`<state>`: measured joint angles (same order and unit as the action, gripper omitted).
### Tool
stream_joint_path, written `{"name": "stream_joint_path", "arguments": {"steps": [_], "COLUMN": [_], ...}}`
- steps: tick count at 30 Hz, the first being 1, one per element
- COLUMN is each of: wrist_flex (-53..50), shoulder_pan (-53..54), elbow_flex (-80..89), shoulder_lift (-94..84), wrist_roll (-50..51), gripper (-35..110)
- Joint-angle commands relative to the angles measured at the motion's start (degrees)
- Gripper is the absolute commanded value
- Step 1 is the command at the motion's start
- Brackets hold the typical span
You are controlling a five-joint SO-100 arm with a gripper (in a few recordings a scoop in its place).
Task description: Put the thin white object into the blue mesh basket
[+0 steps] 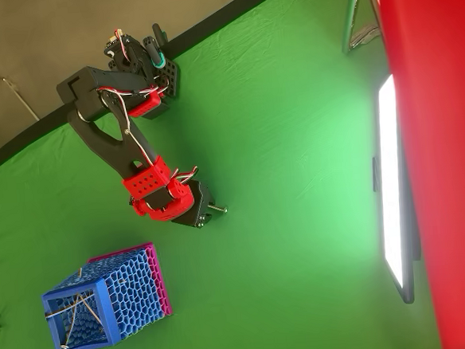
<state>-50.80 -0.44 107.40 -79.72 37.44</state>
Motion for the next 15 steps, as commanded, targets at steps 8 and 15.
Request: {"name": "stream_joint_path", "arguments": {"steps": [8,15], "wrist_flex": [-2.3,-2.3], "shoulder_pan": [-0.7,-1.5], "elbow_flex": [-5.8,-6.5], "shoulder_lift": [3.1,4.6], "wrist_roll": [-0.4,-1.0], "gripper": [15,16]}}
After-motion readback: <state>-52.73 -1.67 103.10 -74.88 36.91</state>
